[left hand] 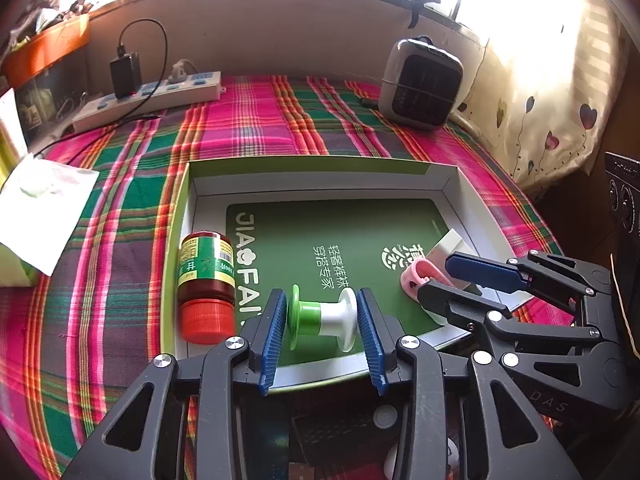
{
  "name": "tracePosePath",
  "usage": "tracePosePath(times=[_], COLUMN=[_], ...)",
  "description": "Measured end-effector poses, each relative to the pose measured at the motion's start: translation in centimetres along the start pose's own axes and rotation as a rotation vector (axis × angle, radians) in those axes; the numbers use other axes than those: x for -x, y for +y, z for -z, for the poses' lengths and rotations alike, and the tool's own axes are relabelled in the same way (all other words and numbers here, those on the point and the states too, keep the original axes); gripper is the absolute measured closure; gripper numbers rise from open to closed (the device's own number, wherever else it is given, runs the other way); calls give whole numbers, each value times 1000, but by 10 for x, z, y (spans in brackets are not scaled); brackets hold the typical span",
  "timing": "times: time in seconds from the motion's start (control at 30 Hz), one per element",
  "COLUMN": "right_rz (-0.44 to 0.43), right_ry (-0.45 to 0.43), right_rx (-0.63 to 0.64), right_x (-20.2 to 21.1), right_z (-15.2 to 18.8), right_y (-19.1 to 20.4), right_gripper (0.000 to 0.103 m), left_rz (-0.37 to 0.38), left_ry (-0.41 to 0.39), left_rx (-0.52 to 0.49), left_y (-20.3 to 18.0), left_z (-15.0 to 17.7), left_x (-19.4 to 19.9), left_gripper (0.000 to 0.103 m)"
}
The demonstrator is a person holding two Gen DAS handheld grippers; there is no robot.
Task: Organize rigid objects
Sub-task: 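Open the right tool releasing the pink clip while the left tool releases the spool in the box, then withdraw both tools from the box toward the remaining objects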
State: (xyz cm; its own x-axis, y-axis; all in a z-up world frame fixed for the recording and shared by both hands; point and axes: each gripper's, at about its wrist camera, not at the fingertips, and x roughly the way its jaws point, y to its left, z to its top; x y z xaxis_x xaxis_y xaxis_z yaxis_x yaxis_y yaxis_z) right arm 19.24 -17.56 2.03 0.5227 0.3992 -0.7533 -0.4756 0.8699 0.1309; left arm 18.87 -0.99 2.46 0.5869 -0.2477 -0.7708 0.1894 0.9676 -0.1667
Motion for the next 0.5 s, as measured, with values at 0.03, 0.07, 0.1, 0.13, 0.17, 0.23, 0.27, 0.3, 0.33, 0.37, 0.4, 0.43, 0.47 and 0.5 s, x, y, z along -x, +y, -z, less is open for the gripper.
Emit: tracePosePath(times=[0.03,0.07,0.1,0.13,0.17,0.23,0.27,0.3,0.33,0.37,0.4,0.43,0.47,0.5], right_rz=[-1,-3,-4,-6,-9,-8,-6,-6,-7,-6,-3,2,4,6], right_ry=[-7,-13,-17,-22,-27,-34,-40,-45,-50,-56,-62,-69,-75,-81], right_rx=[-3,-10,-17,-25,-31,-39,-42,-46,-49,-51,-52,-53,-53,-53], right_x=[3,5,7,10,12,17,20,23,25,29,32,36,39,42], right_z=[0,2,3,4,5,8,9,10,11,13,14,16,17,19], right_y=[0,-1,-2,-2,-2,-2,-1,-1,0,1,1,3,3,4], right_gripper=[68,68,68,68,68,67,67,67,67,67,67,67,67,67], left_rz=[0,-2,1,3,2,-3,-7,-12,-13,-15,-17,-15,-16,-19], left_ry=[-5,-11,-17,-21,-24,-36,-40,-47,-53,-58,-64,-73,-79,-82], left_rx=[2,4,3,4,6,2,3,4,4,7,12,13,15,17], left_y=[0,0,-1,-1,0,-1,-1,-1,0,0,1,1,2,1], left_z=[1,2,3,4,5,8,9,12,13,14,16,18,20,21], left_x=[3,6,9,11,14,20,23,27,30,33,37,41,45,47], left_gripper=[65,65,64,64,64,64,64,64,63,63,63,63,63,63])
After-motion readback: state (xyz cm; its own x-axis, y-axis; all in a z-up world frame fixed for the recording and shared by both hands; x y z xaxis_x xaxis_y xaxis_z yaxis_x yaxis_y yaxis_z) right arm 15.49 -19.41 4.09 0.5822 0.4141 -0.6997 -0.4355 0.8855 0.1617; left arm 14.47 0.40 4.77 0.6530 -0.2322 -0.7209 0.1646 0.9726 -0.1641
